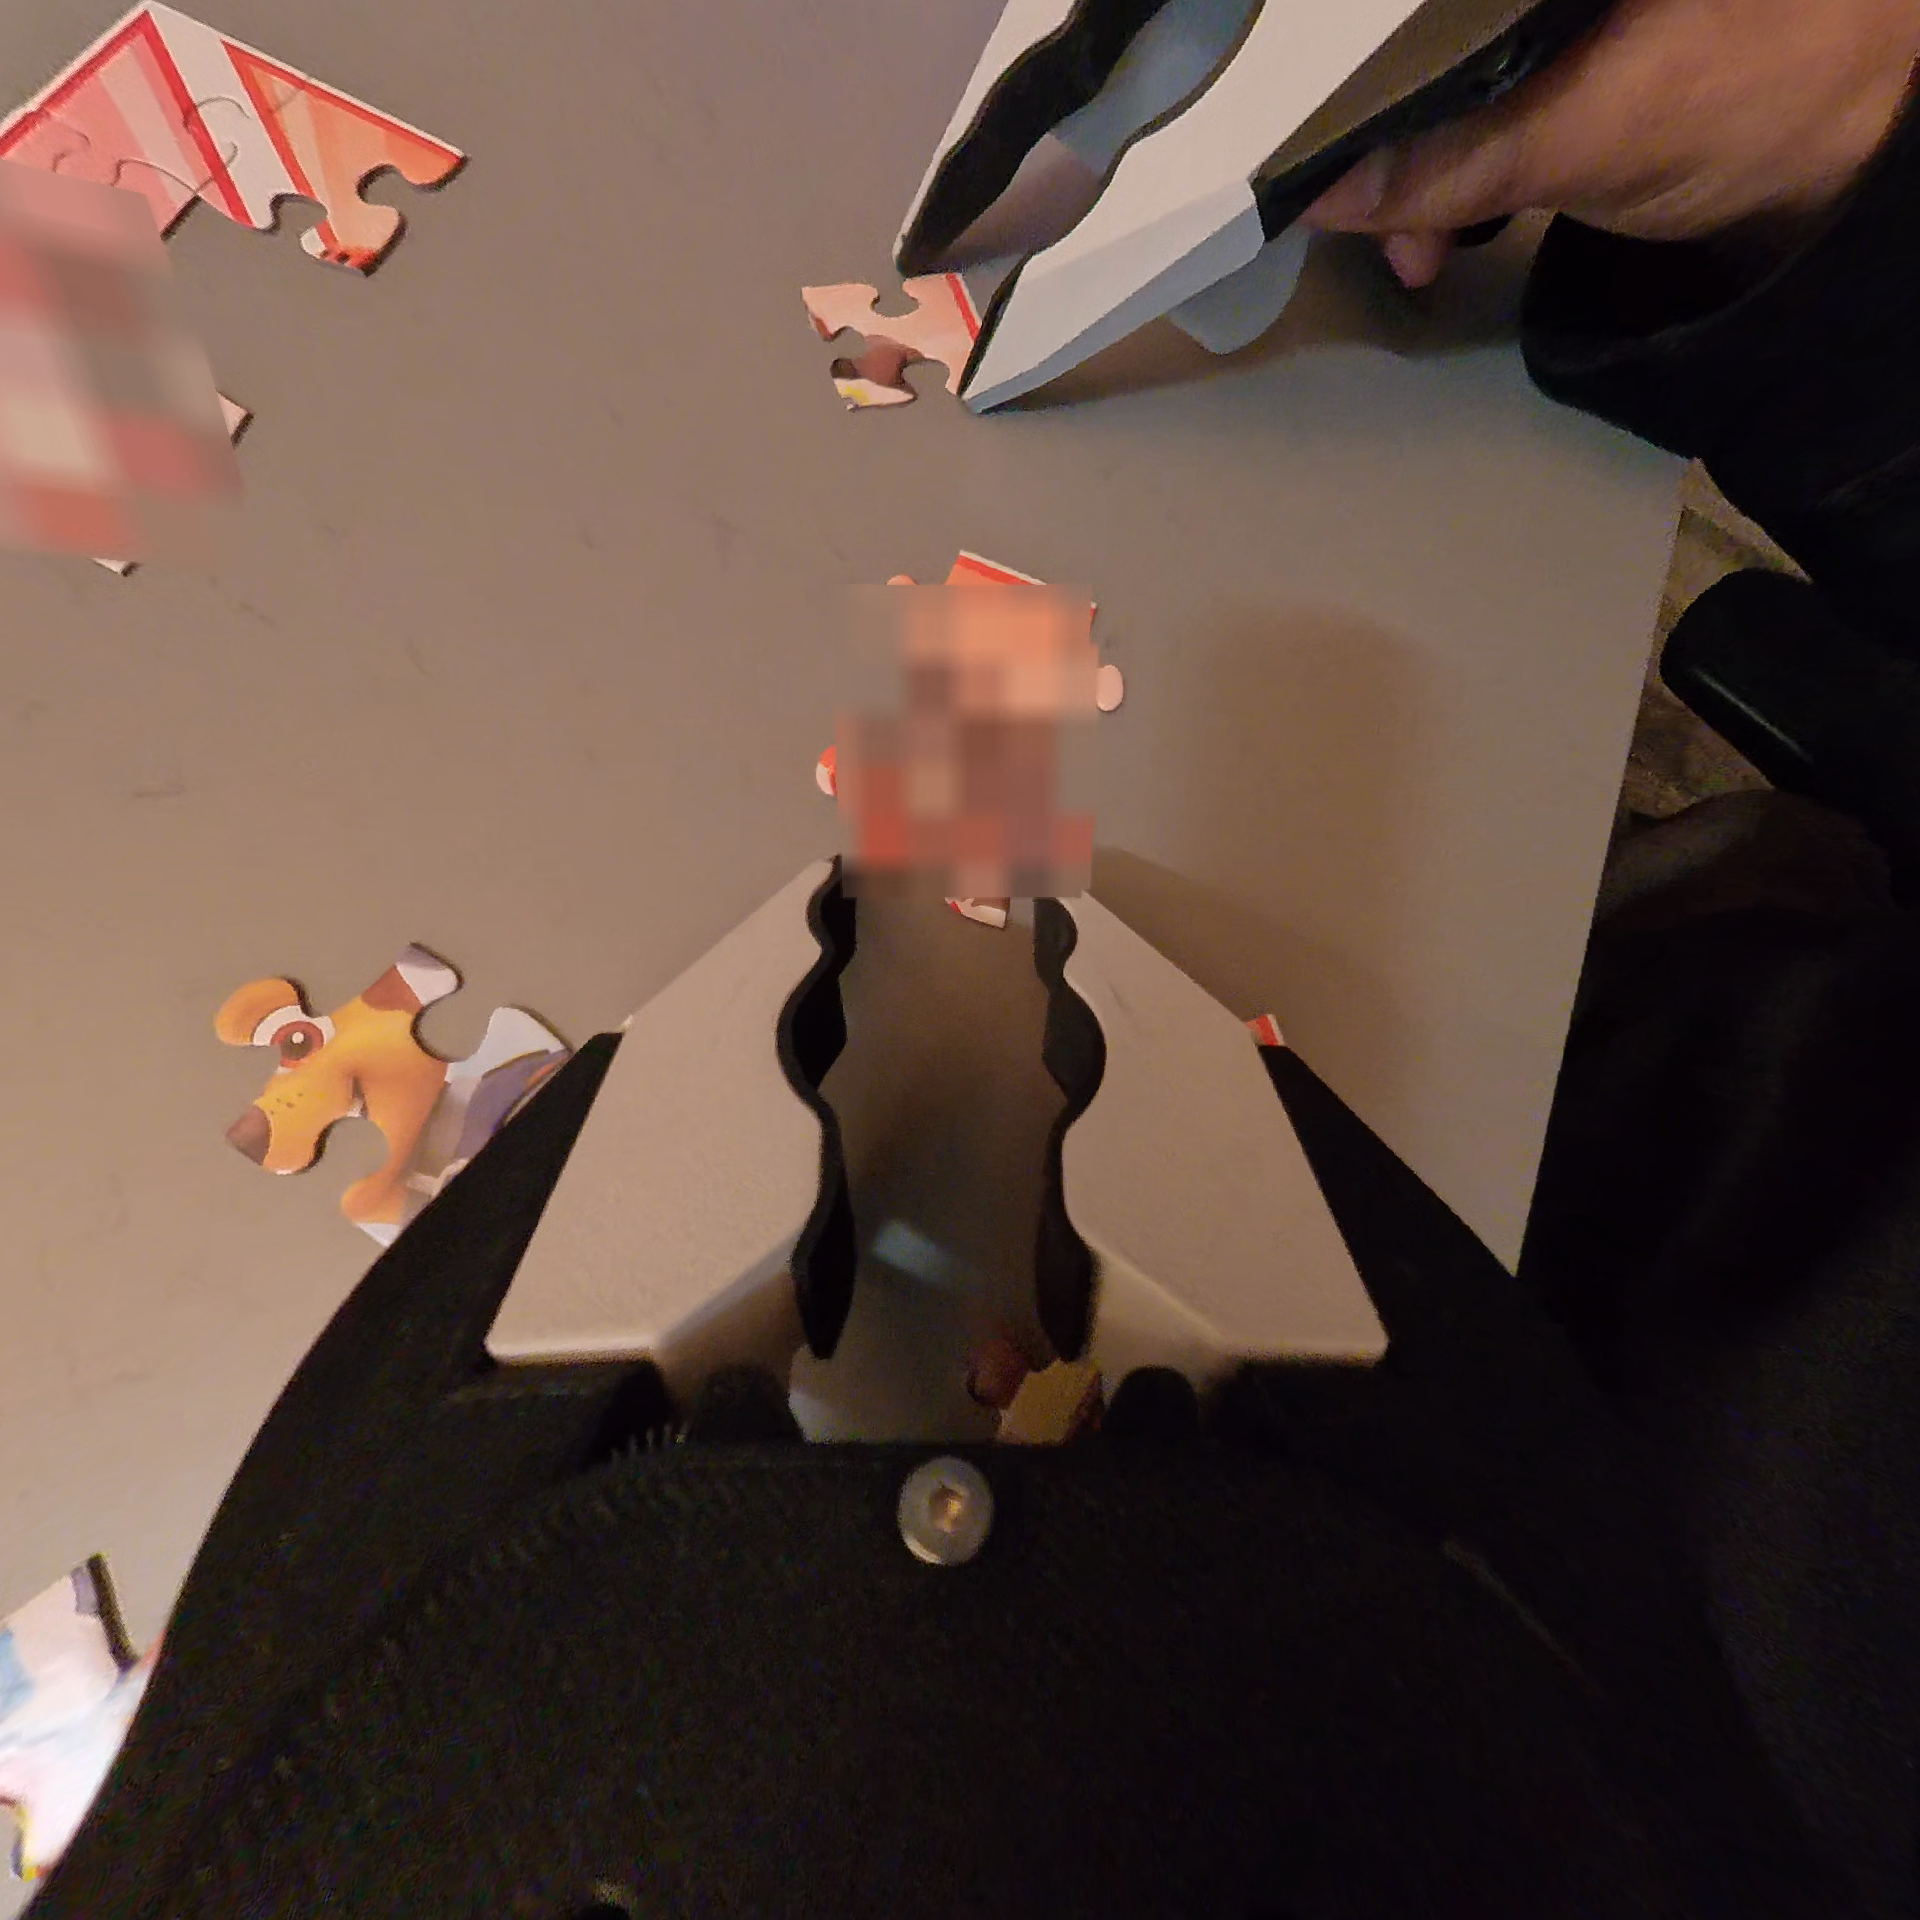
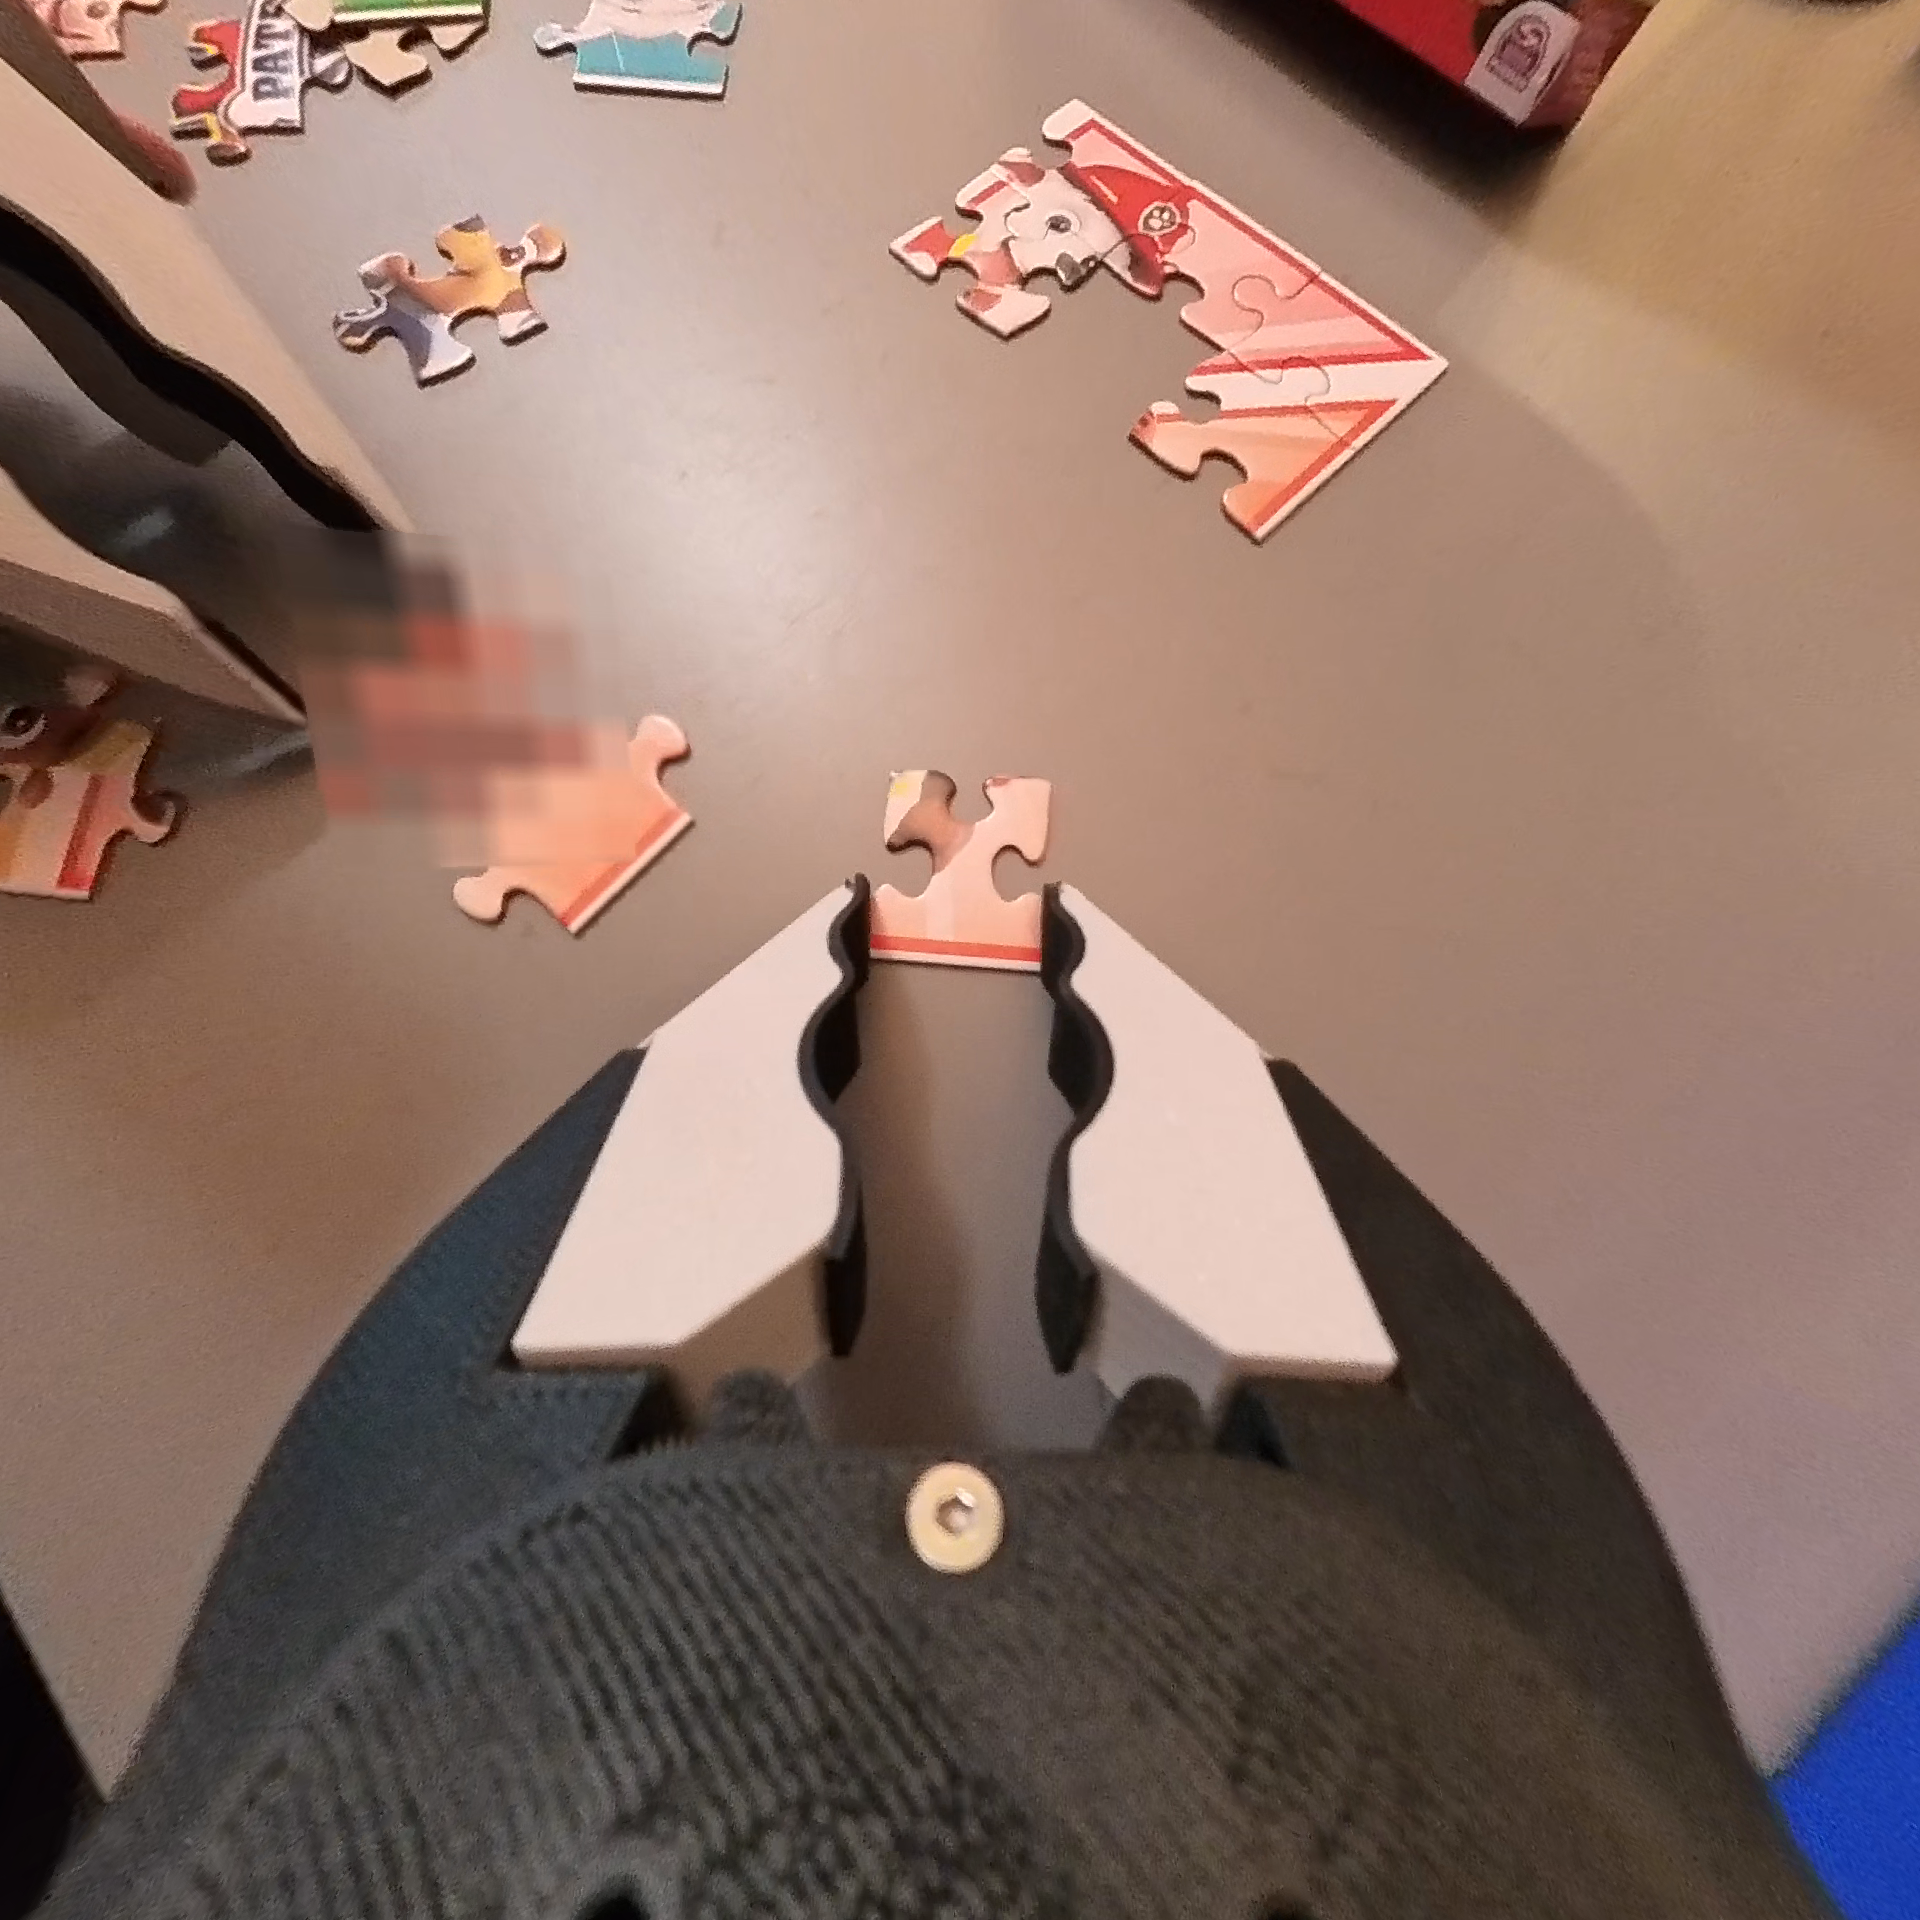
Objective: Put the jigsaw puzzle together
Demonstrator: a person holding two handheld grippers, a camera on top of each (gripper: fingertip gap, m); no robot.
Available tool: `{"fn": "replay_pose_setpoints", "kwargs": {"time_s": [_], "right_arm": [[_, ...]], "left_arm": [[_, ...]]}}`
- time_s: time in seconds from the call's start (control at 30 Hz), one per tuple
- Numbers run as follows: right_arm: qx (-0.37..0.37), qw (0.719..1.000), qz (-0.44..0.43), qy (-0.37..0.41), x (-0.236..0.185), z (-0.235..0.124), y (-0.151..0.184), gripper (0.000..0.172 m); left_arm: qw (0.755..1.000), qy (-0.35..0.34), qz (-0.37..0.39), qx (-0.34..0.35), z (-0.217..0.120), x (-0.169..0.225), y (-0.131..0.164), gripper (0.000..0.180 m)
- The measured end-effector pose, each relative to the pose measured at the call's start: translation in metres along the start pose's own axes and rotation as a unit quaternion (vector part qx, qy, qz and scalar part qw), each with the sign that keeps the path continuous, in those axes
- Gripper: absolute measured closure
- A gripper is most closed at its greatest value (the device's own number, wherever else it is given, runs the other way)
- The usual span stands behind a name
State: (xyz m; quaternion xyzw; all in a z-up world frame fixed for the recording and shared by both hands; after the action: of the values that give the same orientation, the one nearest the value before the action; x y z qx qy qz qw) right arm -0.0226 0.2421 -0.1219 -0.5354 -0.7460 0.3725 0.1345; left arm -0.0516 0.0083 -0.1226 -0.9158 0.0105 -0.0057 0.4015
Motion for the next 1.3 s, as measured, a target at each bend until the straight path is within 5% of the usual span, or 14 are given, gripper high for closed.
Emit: {"fn": "replay_pose_setpoints", "kwargs": {"time_s": [0.7, 1.3], "right_arm": [[-0.073, 0.964, -0.145, -0.212, -0.027, 0.045, -0.039, 0.14], [-0.064, 0.954, -0.202, -0.21, -0.04, 0.046, -0.042, 0.134]], "left_arm": [[1.0, -0.006, -0.015, 0.002, 0.007, -0.008, -0.006, 0.156], [1.0, -0.005, -0.017, 0.003, 0.008, -0.009, -0.006, 0.156]]}}
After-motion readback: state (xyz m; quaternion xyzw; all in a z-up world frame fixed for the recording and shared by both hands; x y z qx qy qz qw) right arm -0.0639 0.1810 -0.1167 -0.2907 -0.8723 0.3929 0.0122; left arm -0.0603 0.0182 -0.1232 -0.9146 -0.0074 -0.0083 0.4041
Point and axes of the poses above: each gripper's, where its closed fingertips meet, z out along the fingers, y out of its underside, x = y × z across the jaws, the point moved 10 cm from there along -z, back along the fingers, and after that the axes turned 15 degrees about z, right-handed, at the moved point
